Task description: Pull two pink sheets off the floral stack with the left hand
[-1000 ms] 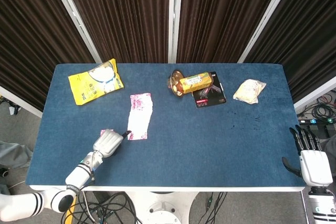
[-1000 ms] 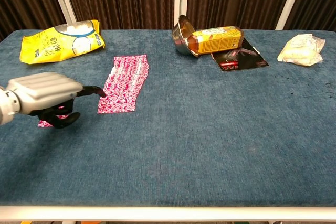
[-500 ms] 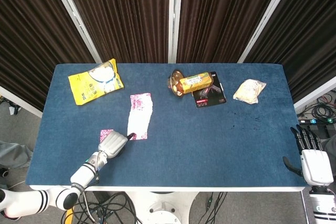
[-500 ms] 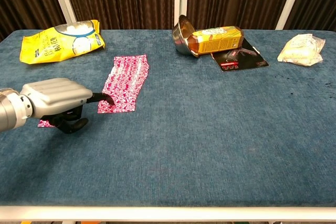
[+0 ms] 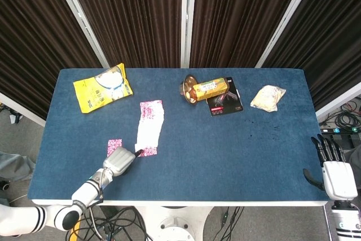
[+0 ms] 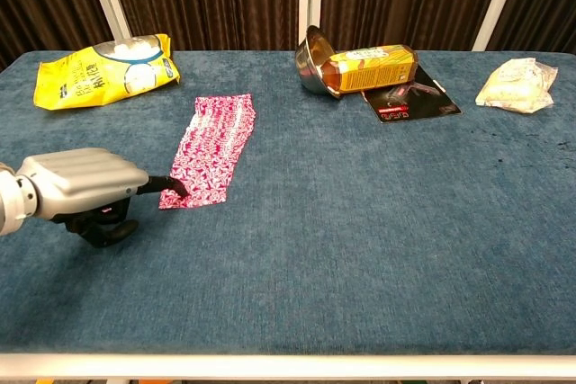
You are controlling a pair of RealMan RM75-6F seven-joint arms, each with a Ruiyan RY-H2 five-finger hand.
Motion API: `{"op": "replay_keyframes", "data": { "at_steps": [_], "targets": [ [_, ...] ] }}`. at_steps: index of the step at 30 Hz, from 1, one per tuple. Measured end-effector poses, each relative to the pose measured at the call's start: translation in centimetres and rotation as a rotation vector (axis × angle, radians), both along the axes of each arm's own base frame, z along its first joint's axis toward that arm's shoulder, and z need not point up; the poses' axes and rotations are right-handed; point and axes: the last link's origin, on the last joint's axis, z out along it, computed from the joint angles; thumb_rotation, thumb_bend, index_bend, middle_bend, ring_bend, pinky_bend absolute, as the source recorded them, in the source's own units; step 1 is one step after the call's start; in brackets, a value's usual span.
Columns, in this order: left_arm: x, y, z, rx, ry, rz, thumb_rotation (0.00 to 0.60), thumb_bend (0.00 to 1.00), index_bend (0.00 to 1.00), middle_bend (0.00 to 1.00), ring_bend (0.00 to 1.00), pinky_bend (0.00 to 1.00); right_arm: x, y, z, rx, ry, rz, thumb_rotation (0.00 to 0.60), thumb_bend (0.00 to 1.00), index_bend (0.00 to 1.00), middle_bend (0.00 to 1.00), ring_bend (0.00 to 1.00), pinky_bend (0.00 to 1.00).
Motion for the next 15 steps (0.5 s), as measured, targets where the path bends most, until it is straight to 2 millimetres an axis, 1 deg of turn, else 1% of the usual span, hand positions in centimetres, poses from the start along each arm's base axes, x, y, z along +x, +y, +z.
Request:
{"op": "replay_keyframes", "data": {
  "at_steps": [7, 15],
  "targets": [
    [0.3, -1.5, 0.6, -0.028, -0.008, -0.012, 0.600, 0.58, 0.16, 0.98, 0.92, 0.90, 0.1, 0.0, -0.1, 0.003, 0.002, 0.002, 0.600, 0.21, 0.00, 0.00, 0.00, 0.00],
    [0.2, -3.2, 0.8, -0.094, -0.009, -0.033, 0.600, 0.58, 0.17, 0.98, 0.92, 0.90, 0.3, 0.0, -0.3, 0.006, 0.003, 0.009, 0.600, 0.21, 0.00, 0.00, 0.00, 0.00]
  ]
}}
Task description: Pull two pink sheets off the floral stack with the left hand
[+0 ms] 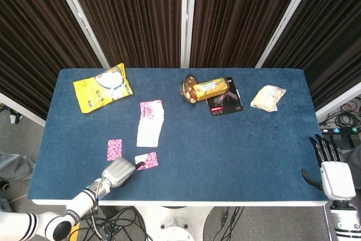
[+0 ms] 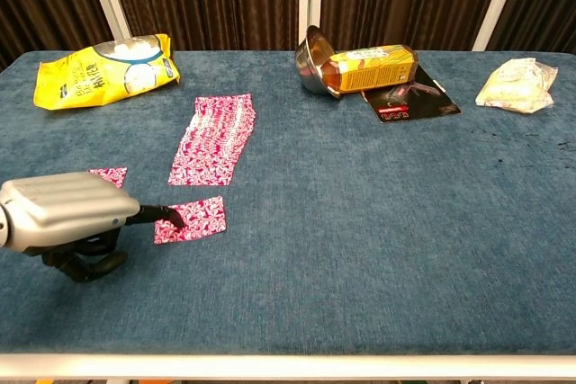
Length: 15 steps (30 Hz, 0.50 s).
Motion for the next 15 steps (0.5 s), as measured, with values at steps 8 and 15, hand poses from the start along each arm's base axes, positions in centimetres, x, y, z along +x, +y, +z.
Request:
{"op": "replay_keyframes", "data": {
  "at_steps": [8, 15],
  "targets": [
    [0.9, -0.6, 1.1, 0.007, -0.045, -0.018, 0.600, 0.57, 0.17, 0.98, 0.92, 0.90, 0.1, 0.0, 0.0, -0.002, 0.000, 0.000, 0.600, 0.21, 0.00, 0.00, 0.00, 0.00],
    [1.4, 0.8, 3.0, 0.140, -0.126, -0.036, 0.600, 0.57, 0.18, 0.98, 0.92, 0.89, 0.2, 0.0, 0.2, -0.009, 0.000, 0.005, 0.600, 0.21, 0.00, 0.00, 0.00, 0.00]
  ]
}}
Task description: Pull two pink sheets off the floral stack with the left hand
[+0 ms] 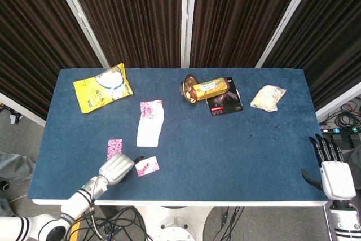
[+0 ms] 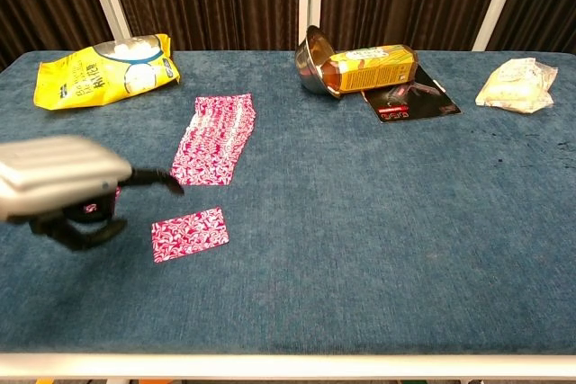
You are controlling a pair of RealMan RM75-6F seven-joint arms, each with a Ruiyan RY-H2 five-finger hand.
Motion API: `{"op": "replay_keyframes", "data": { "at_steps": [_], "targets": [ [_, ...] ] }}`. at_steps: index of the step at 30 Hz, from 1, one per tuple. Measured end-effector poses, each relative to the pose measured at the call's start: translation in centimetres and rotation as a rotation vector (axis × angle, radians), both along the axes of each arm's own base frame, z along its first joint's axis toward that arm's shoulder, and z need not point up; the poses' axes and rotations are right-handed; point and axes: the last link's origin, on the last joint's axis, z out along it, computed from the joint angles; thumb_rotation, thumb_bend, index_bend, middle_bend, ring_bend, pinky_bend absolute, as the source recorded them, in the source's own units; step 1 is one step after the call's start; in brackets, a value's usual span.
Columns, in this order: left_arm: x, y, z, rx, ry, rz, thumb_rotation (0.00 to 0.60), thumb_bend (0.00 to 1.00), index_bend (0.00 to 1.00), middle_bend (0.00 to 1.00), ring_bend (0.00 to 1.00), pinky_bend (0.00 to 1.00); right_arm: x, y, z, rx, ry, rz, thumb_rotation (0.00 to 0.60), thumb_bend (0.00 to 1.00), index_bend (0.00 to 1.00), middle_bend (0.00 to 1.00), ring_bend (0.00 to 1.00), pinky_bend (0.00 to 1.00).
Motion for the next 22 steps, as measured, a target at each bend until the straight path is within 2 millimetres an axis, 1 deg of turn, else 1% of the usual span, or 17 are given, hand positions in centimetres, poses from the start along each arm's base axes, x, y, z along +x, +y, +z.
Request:
{"op": "replay_keyframes", "data": {
  "at_steps": [1, 3, 4, 5, 6, 7, 8, 9, 10, 11, 12, 13, 15, 19, 22],
  "targets": [
    [0.0, 0.3, 0.5, 0.035, -0.016, -0.006, 0.600, 0.57, 0.19, 0.97, 0.92, 0.89, 0.1, 0.0, 0.1, -0.002, 0.000, 0.002, 0.600, 0.21, 0.00, 0.00, 0.00, 0.00],
    [-0.3, 0.8, 1.3, 0.096, -0.034, -0.014, 0.600, 0.56, 0.21, 0.92, 0.88, 0.86, 0.2, 0.0, 0.1, -0.005, 0.000, 0.007, 0.600, 0.21, 0.00, 0.00, 0.00, 0.00],
    [-0.8, 1.1, 1.9, 0.143, -0.038, -0.018, 0.600, 0.54, 0.21, 0.85, 0.80, 0.82, 0.2, 0.0, 0.1, -0.005, 0.000, 0.010, 0.600, 0.21, 0.00, 0.00, 0.00, 0.00],
    [-1.2, 1.4, 2.4, 0.181, -0.038, -0.017, 0.600, 0.51, 0.21, 0.70, 0.65, 0.73, 0.3, -0.1, 0.1, -0.005, 0.000, 0.013, 0.600, 0.21, 0.00, 0.00, 0.00, 0.00],
    [-1.8, 1.5, 2.9, 0.218, -0.035, -0.013, 0.600, 0.46, 0.19, 0.50, 0.43, 0.58, 0.4, 0.0, 0.1, -0.005, 0.000, 0.015, 0.600, 0.21, 0.00, 0.00, 0.00, 0.00],
    [-2.8, 1.7, 3.6, 0.266, -0.024, 0.001, 0.600, 0.42, 0.18, 0.35, 0.28, 0.45, 0.4, 0.0, 0.1, -0.004, 0.001, 0.018, 0.600, 0.21, 0.00, 0.00, 0.00, 0.00],
    [-3.7, 1.6, 4.1, 0.295, -0.011, 0.017, 0.592, 0.36, 0.16, 0.16, 0.11, 0.28, 0.5, -0.1, 0.1, -0.002, 0.000, 0.021, 0.600, 0.21, 0.00, 0.00, 0.00, 0.00],
    [-4.6, 1.5, 4.6, 0.317, 0.004, 0.037, 0.558, 0.31, 0.14, 0.05, 0.02, 0.16, 0.5, -0.1, 0.0, -0.001, 0.000, 0.023, 0.600, 0.20, 0.00, 0.00, 0.00, 0.00],
    [-5.5, 1.3, 5.1, 0.337, 0.015, 0.065, 0.529, 0.28, 0.13, 0.01, 0.00, 0.11, 0.5, -0.1, 0.0, 0.001, -0.001, 0.028, 0.600, 0.20, 0.00, 0.00, 0.00, 0.00],
    [-5.9, 1.2, 5.3, 0.349, 0.015, 0.083, 0.479, 0.26, 0.12, 0.00, 0.00, 0.08, 0.6, 0.0, 0.0, 0.003, -0.001, 0.033, 0.600, 0.20, 0.00, 0.00, 0.00, 0.00],
    [-6.2, 1.0, 5.6, 0.360, 0.010, 0.098, 0.446, 0.25, 0.12, 0.00, 0.00, 0.07, 0.6, 0.0, 0.0, 0.004, 0.000, 0.039, 0.600, 0.20, 0.00, 0.00, 0.00, 0.00],
    [-6.7, 0.7, 6.0, 0.383, -0.001, 0.118, 0.435, 0.24, 0.12, 0.00, 0.00, 0.07, 0.5, 0.0, 0.0, 0.003, 0.002, 0.043, 0.600, 0.20, 0.00, 0.00, 0.00, 0.00],
    [-7.7, 0.1, 6.9, 0.432, -0.020, 0.153, 0.435, 0.24, 0.12, 0.00, 0.00, 0.07, 0.4, 0.1, 0.0, 0.002, 0.007, 0.049, 0.600, 0.20, 0.00, 0.00, 0.00, 0.00],
    [-11.1, -2.3, 9.2, 0.566, -0.061, 0.262, 0.446, 0.24, 0.12, 0.00, 0.00, 0.07, -0.1, 0.7, 0.1, 0.007, 0.019, 0.045, 0.600, 0.20, 0.00, 0.00, 0.00, 0.00],
    [-13.2, -3.9, 10.8, 0.627, -0.056, 0.325, 0.448, 0.24, 0.12, 0.00, 0.00, 0.07, -0.5, 1.0, 0.1, 0.005, 0.008, 0.031, 0.600, 0.20, 0.00, 0.00, 0.00, 0.00]
  ]
}}
